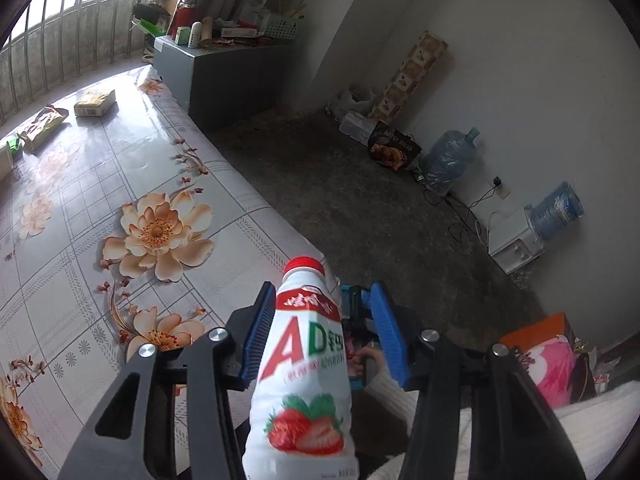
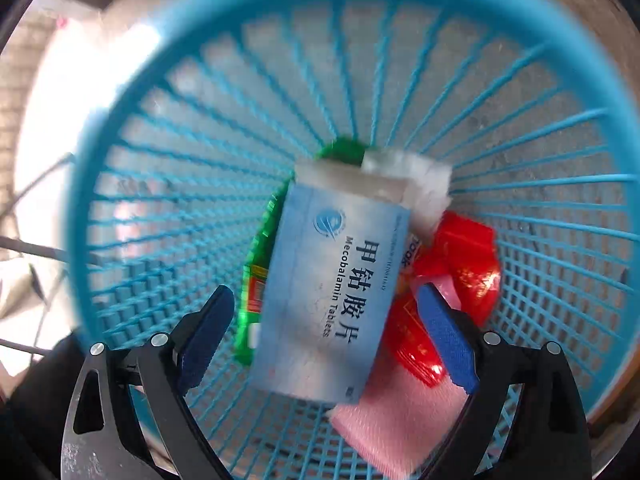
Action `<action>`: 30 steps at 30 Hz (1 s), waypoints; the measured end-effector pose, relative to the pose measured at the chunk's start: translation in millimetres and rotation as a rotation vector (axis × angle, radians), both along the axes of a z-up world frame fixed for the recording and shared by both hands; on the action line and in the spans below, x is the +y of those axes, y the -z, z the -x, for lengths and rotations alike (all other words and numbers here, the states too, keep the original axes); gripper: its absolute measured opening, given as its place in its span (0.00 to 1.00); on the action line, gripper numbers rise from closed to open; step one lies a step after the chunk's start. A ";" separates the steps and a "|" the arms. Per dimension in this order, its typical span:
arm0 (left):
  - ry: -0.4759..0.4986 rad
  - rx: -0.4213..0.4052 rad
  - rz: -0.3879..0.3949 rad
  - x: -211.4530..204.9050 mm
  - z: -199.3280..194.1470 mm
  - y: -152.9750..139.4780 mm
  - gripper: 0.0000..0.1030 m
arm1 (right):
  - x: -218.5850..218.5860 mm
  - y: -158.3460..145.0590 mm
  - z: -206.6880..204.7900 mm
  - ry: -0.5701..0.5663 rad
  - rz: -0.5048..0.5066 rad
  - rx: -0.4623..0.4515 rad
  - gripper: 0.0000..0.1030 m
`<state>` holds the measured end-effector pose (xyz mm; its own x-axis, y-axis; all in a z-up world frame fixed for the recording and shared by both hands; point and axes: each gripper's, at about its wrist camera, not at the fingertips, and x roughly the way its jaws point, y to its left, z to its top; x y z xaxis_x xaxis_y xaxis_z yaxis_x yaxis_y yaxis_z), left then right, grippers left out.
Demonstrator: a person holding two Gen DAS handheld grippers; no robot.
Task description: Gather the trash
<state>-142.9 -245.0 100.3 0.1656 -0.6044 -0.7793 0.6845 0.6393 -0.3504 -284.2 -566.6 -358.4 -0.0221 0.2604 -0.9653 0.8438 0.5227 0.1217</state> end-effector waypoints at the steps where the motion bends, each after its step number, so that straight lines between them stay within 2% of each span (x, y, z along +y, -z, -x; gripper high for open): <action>1: 0.026 0.011 -0.021 -8.5 1.5 10.2 0.41 | -0.9 -8.2 -2.3 0.007 0.006 -0.020 0.87; 3: 0.028 0.037 -0.050 -16.7 -0.2 34.2 0.36 | 3.0 -14.1 -4.0 0.065 -0.044 -0.062 0.87; 5: 0.031 0.083 -0.035 -17.7 -1.7 50.5 0.36 | 16.3 -11.1 -16.8 0.077 -0.138 -0.124 0.87; 7: 0.052 0.099 -0.018 -16.3 2.6 53.6 0.36 | 33.0 -6.2 -25.4 0.043 -0.200 -0.151 0.87; 9: 0.073 0.078 -0.012 -12.8 9.6 48.4 0.36 | 44.3 8.9 -20.1 0.125 -0.374 -0.250 0.87; 11: 0.068 0.084 0.000 -7.8 13.0 47.7 0.36 | 58.4 20.4 -11.3 0.205 -0.468 -0.244 0.87; 12: 0.064 0.090 -0.003 -5.7 13.8 49.1 0.36 | 67.4 24.9 -11.1 0.207 -0.506 -0.266 0.87; 14: 0.058 0.109 0.012 -1.6 14.4 50.9 0.36 | 80.7 26.2 -16.8 0.125 -0.467 -0.246 0.88; 18: 0.036 0.100 -0.015 11.2 16.2 51.4 0.36 | 99.0 11.7 -38.5 0.018 -0.343 -0.238 0.88; 22: 0.022 0.087 -0.015 21.8 19.4 46.3 0.36 | 104.2 -23.5 -55.1 -0.183 -0.201 -0.281 0.88; 26: 0.007 0.076 -0.009 29.1 17.3 42.7 0.36 | 122.2 -44.3 -64.1 -0.293 -0.160 -0.280 0.88; 28: 0.008 0.079 -0.005 30.1 17.2 41.6 0.36 | 137.1 -52.1 -68.2 -0.406 -0.128 -0.278 0.88; 30: 0.007 0.073 -0.006 30.6 20.2 40.1 0.36 | 158.6 -48.3 -67.7 -0.616 -0.094 -0.275 0.88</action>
<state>-163.1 -214.4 60.1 0.1043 -0.6004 -0.7929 0.6615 0.6372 -0.3955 -216.5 -408.0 -310.1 0.0499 0.3622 -0.9308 0.3268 0.8747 0.3579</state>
